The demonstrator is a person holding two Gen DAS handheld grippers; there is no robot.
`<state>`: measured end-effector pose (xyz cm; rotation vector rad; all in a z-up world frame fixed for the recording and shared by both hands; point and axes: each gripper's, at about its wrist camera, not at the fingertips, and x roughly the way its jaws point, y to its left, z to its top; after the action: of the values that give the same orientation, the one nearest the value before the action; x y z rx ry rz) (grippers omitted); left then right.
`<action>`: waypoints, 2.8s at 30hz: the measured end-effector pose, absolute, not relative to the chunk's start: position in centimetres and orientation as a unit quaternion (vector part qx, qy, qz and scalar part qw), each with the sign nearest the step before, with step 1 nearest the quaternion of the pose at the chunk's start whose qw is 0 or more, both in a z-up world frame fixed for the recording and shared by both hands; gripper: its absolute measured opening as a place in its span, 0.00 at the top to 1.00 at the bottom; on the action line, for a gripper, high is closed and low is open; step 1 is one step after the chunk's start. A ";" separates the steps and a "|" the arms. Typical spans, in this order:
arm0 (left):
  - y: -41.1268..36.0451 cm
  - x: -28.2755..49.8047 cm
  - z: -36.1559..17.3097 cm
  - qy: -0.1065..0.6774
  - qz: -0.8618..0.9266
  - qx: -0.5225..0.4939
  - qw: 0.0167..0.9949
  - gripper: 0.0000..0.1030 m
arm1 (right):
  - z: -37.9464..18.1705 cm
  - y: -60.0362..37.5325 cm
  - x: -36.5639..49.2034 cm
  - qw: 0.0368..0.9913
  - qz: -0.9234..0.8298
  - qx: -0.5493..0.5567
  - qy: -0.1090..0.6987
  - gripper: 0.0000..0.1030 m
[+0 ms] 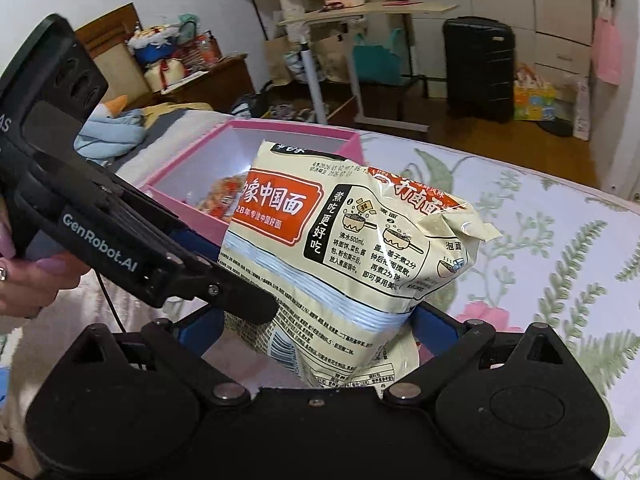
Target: Organize snacks
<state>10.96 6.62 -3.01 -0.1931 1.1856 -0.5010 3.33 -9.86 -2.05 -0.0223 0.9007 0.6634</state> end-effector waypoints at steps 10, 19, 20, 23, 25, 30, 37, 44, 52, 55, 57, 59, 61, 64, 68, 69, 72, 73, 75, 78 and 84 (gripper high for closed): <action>14.5 11.1 -0.1 0.518 -0.182 -0.117 0.827 0.40 | -1.0 -5.7 6.5 0.825 0.371 0.004 0.427 0.27; 22.2 13.9 0.2 0.495 -0.099 -0.142 0.852 0.40 | -1.0 2.5 13.2 0.800 0.407 0.032 0.439 0.29; 22.6 14.5 -0.1 0.496 -0.093 -0.143 0.851 0.40 | -1.0 2.5 13.2 0.800 0.407 0.032 0.439 0.29; 23.7 16.6 -1.9 0.496 -0.079 -0.150 0.852 0.40 | -3.1 4.1 16.1 0.791 0.385 0.057 0.472 0.29; 23.8 18.0 -3.3 0.500 -0.078 -0.156 0.849 0.40 | -3.6 4.3 16.6 0.792 0.376 0.060 0.478 0.29; 22.5 19.3 -6.0 0.505 -0.063 -0.123 0.852 0.40 | -5.4 4.7 16.6 0.798 0.351 0.035 0.488 0.29; 21.6 16.9 -6.1 0.467 -0.031 -0.094 0.878 0.39 | -3.4 3.7 13.2 0.836 0.343 -0.044 0.427 0.29; 21.0 13.7 -4.2 0.441 -0.031 -0.104 0.891 0.39 | -3.1 0.4 10.4 0.860 0.319 -0.018 0.398 0.29; 18.2 10.6 -1.1 0.433 -0.057 -0.086 0.895 0.39 | -1.8 -2.9 7.4 0.886 0.274 -0.013 0.373 0.28; 16.8 9.0 0.1 0.430 -0.067 -0.077 0.897 0.39 | -0.6 -4.6 6.2 0.897 0.247 -0.014 0.367 0.28; 15.8 8.0 0.7 0.429 -0.070 -0.068 0.898 0.38 | 0.1 -5.8 5.2 0.904 0.228 -0.014 0.360 0.27; 14.9 7.1 1.3 0.428 -0.074 -0.063 0.899 0.38 | 0.6 -6.9 4.3 0.911 0.208 -0.015 0.356 0.27; 14.1 6.2 1.8 0.426 -0.078 -0.062 0.899 0.38 | 1.2 -8.0 3.4 0.916 0.191 -0.018 0.351 0.26; 12.9 4.8 2.4 0.425 -0.083 -0.058 0.899 0.37 | 2.2 -9.0 2.0 0.923 0.166 -0.021 0.347 0.25; 11.2 3.3 2.8 0.430 -0.079 -0.045 0.898 0.36 | 2.9 -10.1 0.2 0.927 0.131 -0.017 0.350 0.24; 10.7 3.0 2.8 0.430 -0.078 -0.041 0.898 0.36 | 3.1 -10.3 -0.2 0.928 0.124 -0.017 0.352 0.23; 9.3 2.0 2.9 0.429 -0.071 -0.026 0.900 0.33 | 3.3 -10.8 -1.4 0.929 0.106 -0.016 0.356 0.22; 8.9 1.7 2.9 0.427 -0.067 -0.022 0.902 0.29 | 3.4 -11.0 -1.7 0.929 0.101 -0.013 0.356 0.21; 8.3 1.1 3.0 0.418 -0.062 -0.018 0.906 0.24 | 3.4 -11.2 -2.3 0.928 0.094 -0.003 0.360 0.21; 7.6 0.5 2.8 0.413 -0.055 -0.010 0.909 0.22 | 3.1 -11.6 -2.9 0.926 0.085 0.009 0.367 0.21; 6.7 -0.4 2.2 0.414 -0.038 -0.016 0.909 0.22 | 2.1 -11.9 -4.1 0.921 0.081 0.002 0.380 0.21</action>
<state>-0.38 6.68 2.23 -0.0329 0.8537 -0.0792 -4.06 -11.92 2.07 0.0044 0.7811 0.1654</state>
